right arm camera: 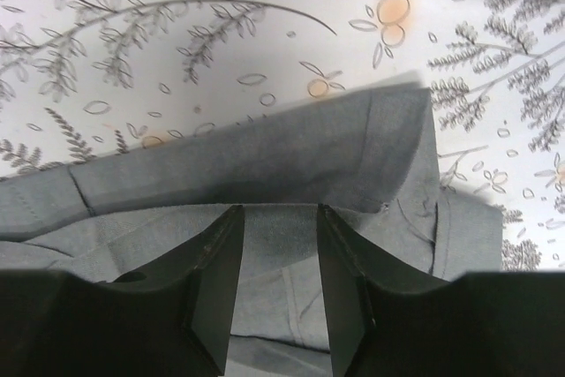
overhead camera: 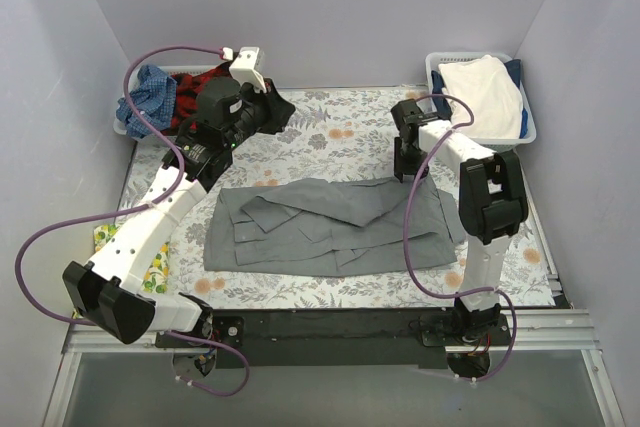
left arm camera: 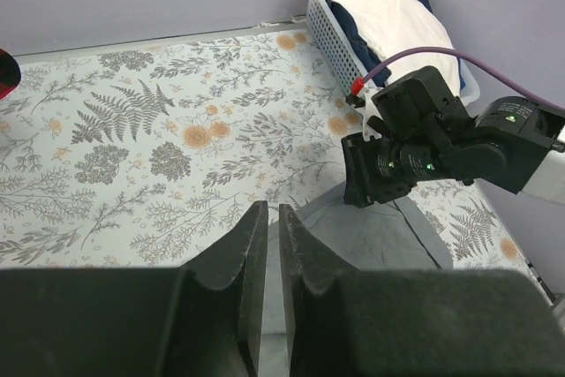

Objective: Fold and stack the long sleeve shirts
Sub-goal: Fold the shirt

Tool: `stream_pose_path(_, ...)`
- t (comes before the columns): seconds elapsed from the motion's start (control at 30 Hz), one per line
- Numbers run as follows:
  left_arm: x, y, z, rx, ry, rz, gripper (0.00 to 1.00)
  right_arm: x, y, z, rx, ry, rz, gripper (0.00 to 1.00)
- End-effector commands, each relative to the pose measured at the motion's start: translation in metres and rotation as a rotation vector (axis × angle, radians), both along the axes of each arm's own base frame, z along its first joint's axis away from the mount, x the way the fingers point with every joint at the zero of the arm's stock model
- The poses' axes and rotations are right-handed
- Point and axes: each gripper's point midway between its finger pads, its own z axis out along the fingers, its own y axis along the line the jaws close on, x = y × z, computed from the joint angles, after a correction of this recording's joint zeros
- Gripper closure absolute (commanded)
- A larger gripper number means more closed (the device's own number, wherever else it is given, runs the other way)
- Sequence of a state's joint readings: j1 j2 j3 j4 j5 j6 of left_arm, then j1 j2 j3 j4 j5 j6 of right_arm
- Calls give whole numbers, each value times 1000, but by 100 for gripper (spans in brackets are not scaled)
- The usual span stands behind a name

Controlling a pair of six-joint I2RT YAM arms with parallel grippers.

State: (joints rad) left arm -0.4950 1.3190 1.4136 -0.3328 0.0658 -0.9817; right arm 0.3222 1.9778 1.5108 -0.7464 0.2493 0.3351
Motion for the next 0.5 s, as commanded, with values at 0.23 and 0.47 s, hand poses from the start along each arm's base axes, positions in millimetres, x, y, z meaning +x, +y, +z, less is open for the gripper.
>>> stream_pose_path(0.23, -8, 11, -53, 60, 160, 59, 76, -55, -39, 0, -42, 76, -59, 77)
stream_pose_path(0.47, -45, 38, -173, 218, 598, 175, 51, -71, -56, -7, -49, 105, -79, 99)
